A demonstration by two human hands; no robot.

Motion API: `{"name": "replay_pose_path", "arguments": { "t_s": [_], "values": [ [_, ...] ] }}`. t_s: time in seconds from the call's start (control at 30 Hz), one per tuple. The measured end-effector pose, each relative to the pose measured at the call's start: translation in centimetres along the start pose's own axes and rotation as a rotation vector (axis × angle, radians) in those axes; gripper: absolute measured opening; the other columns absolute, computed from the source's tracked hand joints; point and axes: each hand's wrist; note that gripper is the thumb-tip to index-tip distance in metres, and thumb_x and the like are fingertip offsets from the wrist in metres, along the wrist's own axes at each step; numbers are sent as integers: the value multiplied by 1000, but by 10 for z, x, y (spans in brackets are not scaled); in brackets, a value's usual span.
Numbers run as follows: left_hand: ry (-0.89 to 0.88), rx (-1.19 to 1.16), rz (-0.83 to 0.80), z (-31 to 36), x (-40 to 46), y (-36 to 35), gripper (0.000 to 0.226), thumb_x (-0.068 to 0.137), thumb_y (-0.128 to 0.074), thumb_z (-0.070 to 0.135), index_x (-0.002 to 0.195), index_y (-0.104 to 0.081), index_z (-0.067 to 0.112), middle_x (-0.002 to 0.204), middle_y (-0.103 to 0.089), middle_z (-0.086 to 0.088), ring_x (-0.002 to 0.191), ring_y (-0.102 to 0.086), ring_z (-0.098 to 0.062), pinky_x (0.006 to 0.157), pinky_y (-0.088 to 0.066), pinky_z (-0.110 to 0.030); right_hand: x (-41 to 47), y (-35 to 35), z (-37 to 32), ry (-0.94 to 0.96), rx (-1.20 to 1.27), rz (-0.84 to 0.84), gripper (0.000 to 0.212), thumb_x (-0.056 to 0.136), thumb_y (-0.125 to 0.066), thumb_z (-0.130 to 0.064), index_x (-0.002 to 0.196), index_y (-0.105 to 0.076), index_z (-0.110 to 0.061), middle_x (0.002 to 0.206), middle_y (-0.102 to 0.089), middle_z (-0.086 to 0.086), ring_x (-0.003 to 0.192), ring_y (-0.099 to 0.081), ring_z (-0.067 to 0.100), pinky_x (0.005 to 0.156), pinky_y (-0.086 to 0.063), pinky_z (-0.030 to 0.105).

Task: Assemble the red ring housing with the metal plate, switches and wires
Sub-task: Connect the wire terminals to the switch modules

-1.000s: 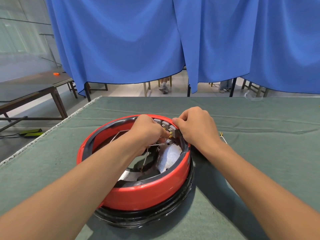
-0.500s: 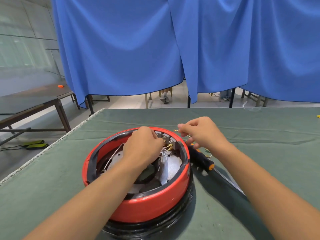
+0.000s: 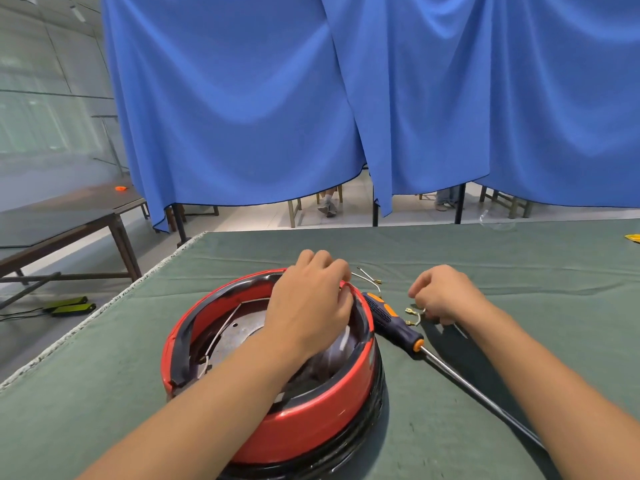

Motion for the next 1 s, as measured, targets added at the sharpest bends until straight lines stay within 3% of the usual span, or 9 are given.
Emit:
{"name": "replay_pose_path", "arguments": {
  "t_s": [0.1,0.23,0.37,0.47,0.67,0.87,1.0],
  "values": [
    [18,-25,-47,-2,-1,0,23,93,-43,28,110,-57,23,108,-51,5,104,-45,-16,79,-42,-31,2,5,6,20,-149,-2,28,84,-50,-8,86,-66,-32,95,-63,2,85,-62,26,80,-55,34],
    [38,-58,-54,-2,-1,1,24,93,-44,26,112,-58,23,110,-50,6,104,-47,-14,76,-43,-30,2,6,8,56,-196,-49,29,85,-57,-8,84,-64,-36,117,-63,0,106,-60,21,87,-52,32],
    [59,-73,-79,-1,-1,2,24,91,-45,24,112,-58,25,110,-49,8,102,-47,-12,74,-44,-30,5,8,12,42,-73,-20,29,82,-64,-3,69,-61,-28,98,-63,2,101,-59,21,80,-46,26],
    [74,-86,-81,-1,-2,3,24,90,-46,23,111,-58,25,110,-49,8,103,-47,-12,72,-40,-27,5,15,12,29,83,-38,29,75,-68,6,63,-61,-19,86,-66,7,88,-61,23,77,-48,29],
    [102,-119,-87,-3,-4,5,21,89,-47,23,106,-59,25,107,-51,9,102,-48,-12,74,-42,-29,-2,31,8,54,548,-66,22,74,-66,11,74,-65,-11,66,-63,4,62,-56,15,57,-46,25],
    [130,-193,-41,-3,-4,7,21,91,-46,27,105,-62,24,105,-58,11,104,-49,-8,83,-43,-29,-10,40,-4,110,920,-37,19,77,-67,11,81,-66,-7,71,-66,5,60,-62,13,52,-53,20],
    [136,-224,-13,-1,-4,8,21,94,-44,32,93,-63,24,93,-59,13,94,-51,-8,77,-41,-26,-17,42,-15,152,1130,-6,17,78,-65,14,81,-64,-3,74,-64,8,56,-64,11,53,-56,20]
  ]
}}
Point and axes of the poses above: each hand's wrist, its own x-axis towards the middle knuckle, its own y-axis out of the back of the hand, z = x × y
